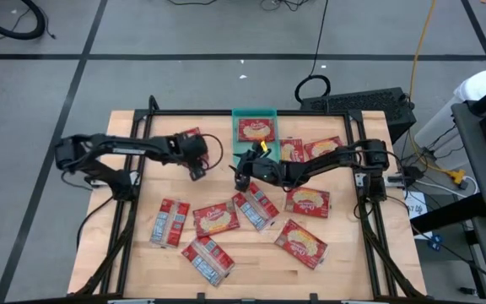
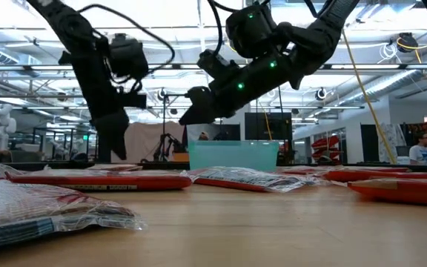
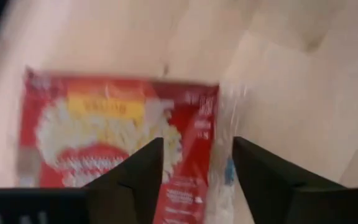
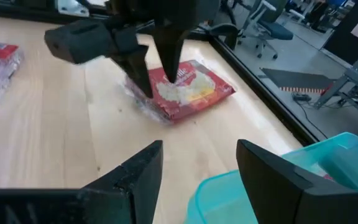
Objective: Sort popcorn bags into baskets
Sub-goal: Put the red popcorn bag into the blue bin
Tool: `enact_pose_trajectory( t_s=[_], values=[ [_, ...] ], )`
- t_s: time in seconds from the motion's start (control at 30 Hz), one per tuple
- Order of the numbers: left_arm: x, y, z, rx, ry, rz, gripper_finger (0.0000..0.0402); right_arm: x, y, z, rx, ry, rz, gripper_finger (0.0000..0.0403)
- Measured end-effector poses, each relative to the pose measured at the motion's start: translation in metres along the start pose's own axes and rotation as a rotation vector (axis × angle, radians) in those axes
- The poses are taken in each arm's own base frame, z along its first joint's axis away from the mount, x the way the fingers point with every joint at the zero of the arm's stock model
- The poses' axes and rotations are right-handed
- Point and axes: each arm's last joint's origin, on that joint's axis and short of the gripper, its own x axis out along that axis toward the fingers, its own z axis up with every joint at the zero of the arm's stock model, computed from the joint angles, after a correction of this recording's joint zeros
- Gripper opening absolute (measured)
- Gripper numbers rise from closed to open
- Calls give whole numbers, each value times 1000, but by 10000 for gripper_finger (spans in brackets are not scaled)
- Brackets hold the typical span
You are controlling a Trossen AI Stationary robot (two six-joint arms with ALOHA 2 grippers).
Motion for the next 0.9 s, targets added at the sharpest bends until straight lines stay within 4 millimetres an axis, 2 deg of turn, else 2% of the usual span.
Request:
enact_pose_trajectory(
  t_s=[0.13,0.23,0.53,0.7,0.9],
  values=[
    [5,-1,-8,-176,87,28,224,0,0,-1,-11,13,2,197],
    [5,-7,-15,-202,140,36,226,0,0,-1,-27,10,3,197],
    [10,-6,-40,-271,241,145,177,0,-1,-1,-35,13,3,197],
    [0,-2,-48,-244,332,193,151,-1,2,-1,-37,10,10,197],
    [-17,2,-48,-296,339,207,141,-1,3,-1,-33,10,12,197]
  ],
)
